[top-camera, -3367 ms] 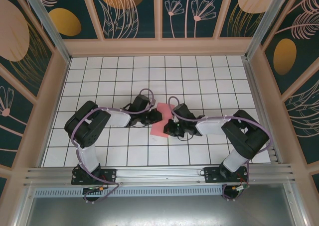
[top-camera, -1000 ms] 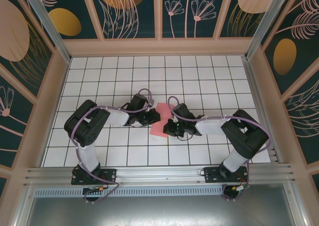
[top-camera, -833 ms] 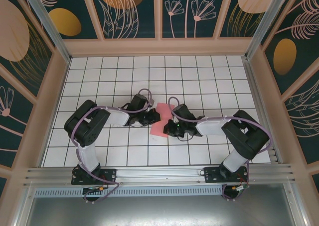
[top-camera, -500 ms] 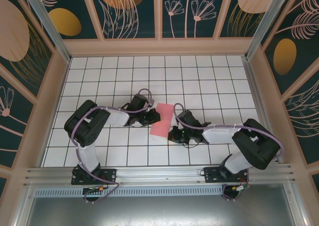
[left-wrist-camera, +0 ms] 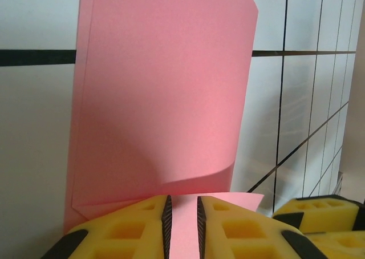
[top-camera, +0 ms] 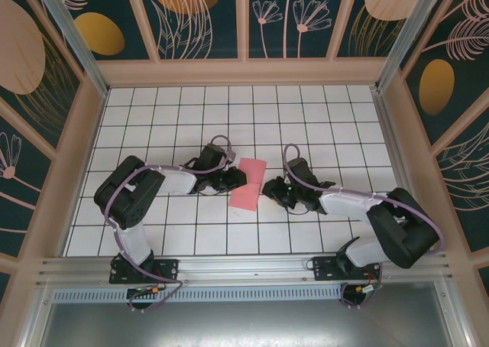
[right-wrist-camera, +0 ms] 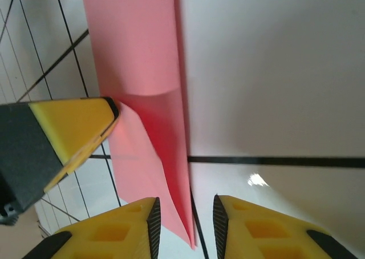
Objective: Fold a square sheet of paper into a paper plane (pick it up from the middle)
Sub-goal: Fold the triangle a second time at the center of the table, then turn over the paper at the center of the table.
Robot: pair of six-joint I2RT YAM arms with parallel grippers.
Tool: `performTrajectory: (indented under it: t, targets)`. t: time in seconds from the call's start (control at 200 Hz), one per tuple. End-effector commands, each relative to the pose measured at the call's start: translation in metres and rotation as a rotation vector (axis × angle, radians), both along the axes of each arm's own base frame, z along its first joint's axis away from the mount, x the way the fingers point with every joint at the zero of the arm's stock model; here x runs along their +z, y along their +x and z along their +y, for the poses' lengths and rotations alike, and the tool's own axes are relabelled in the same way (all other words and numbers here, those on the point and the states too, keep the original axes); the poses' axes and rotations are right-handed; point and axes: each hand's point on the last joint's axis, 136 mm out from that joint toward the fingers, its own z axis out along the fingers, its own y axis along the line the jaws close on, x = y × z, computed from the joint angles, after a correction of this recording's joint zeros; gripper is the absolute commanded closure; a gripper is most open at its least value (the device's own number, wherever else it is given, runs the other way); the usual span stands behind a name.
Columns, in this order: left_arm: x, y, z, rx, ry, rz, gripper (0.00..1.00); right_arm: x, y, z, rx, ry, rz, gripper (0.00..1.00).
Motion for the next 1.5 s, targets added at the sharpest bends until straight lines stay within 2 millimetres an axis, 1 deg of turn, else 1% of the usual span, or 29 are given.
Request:
performTrajectory:
  t: [0.0,0.085,0.165,0.3,0.59,0.771,0.876,1.051,1.256,1.366,1.496]
  targets:
    - [0.009,0.003,0.002,-0.001,0.008,-0.028,0.78,0.012,0.013,0.015,0.005,0.062,-0.02,0.67]
    - [0.005,0.003,0.005,0.0,0.033,-0.029,0.77,0.012,0.017,0.02,0.013,0.077,-0.021,0.67]
    - [-0.005,0.003,0.007,-0.004,0.062,-0.016,0.77,0.011,0.021,0.023,0.014,0.077,-0.019,0.67]
    - [-0.01,0.002,0.006,-0.007,0.063,-0.006,0.77,0.005,0.021,0.026,0.022,0.072,-0.007,0.66]
    - [-0.014,0.002,0.008,-0.003,0.076,0.003,0.77,-0.013,0.018,0.026,0.019,0.054,0.048,0.65]
    - [-0.016,0.001,0.008,-0.004,0.078,0.009,0.77,-0.012,0.018,0.031,0.028,0.09,0.051,0.66]
    - [-0.015,0.0,0.008,-0.006,0.076,0.008,0.77,-0.009,0.019,0.033,0.03,0.1,0.042,0.66]
    - [-0.014,0.0,0.008,-0.006,0.075,0.008,0.77,-0.01,0.021,0.035,0.031,0.106,0.044,0.66]
    - [-0.01,0.001,0.009,0.002,0.075,-0.001,0.77,-0.002,0.024,0.037,0.033,0.14,0.001,0.66]
    - [-0.009,0.003,0.009,0.008,0.073,-0.004,0.77,-0.006,0.022,0.035,0.036,0.133,-0.007,0.67]
    - [0.0,0.003,0.007,0.008,0.047,-0.018,0.77,-0.011,0.02,0.036,0.047,0.145,-0.004,0.71]
